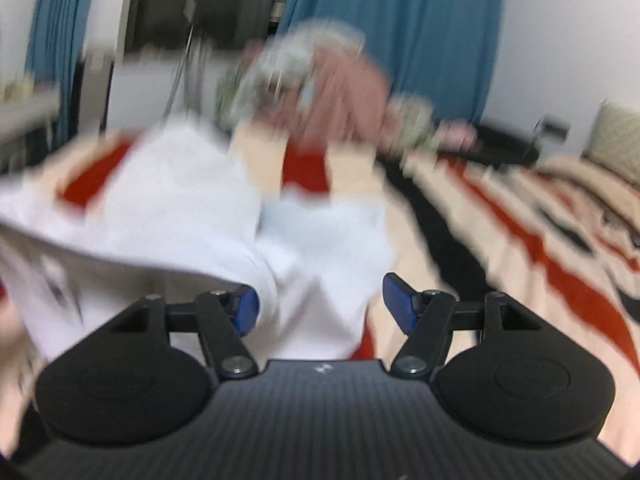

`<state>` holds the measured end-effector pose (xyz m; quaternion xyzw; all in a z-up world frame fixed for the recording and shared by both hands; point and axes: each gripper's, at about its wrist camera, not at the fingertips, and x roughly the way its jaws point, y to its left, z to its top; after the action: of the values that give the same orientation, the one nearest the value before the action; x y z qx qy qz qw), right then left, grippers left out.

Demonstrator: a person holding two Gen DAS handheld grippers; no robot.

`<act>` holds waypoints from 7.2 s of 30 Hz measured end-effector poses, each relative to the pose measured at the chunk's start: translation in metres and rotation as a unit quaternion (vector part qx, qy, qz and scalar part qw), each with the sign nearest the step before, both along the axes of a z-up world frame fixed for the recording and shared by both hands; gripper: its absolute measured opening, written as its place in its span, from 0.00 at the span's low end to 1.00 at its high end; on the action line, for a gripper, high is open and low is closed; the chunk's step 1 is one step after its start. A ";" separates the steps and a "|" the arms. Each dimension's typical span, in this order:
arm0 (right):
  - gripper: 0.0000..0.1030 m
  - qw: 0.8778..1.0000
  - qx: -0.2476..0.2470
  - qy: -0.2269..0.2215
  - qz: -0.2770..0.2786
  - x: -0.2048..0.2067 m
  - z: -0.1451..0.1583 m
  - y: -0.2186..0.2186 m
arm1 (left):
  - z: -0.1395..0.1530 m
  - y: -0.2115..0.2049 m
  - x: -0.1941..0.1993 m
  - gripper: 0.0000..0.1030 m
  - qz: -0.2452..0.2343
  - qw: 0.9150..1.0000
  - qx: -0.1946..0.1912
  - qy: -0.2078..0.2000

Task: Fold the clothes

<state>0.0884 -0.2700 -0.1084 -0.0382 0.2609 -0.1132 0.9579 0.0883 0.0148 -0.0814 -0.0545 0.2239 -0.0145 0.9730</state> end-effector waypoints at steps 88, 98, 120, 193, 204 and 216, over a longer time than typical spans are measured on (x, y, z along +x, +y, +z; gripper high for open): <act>0.65 0.987 0.069 0.148 0.013 0.488 -0.015 -0.103 | -0.115 -0.094 0.590 0.98 -0.110 0.959 0.137 0.222; 0.65 0.988 0.110 0.081 0.072 0.389 0.064 -0.063 | -0.013 -0.082 0.484 1.00 -0.146 0.973 0.086 0.157; 0.65 0.989 0.123 -0.074 0.040 -0.013 0.177 0.009 | 0.107 0.048 0.039 1.00 -0.098 0.989 -0.075 0.084; 0.67 0.968 0.247 -0.039 0.000 0.065 -0.008 -0.061 | -0.090 0.047 0.247 0.10 -0.079 0.922 -0.346 0.157; 0.67 0.977 0.212 -0.014 0.010 0.069 -0.013 -0.043 | -0.015 0.125 0.285 0.03 -0.074 0.957 -0.271 0.070; 0.67 0.986 0.167 -0.016 0.006 0.087 -0.014 -0.033 | 0.050 0.179 0.394 0.01 0.092 0.993 0.019 0.068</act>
<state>0.1755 -0.3032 -0.1224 0.1226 0.2602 -0.0626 0.9557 0.4825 0.1940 -0.0319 -0.0568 0.2839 0.0830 0.9536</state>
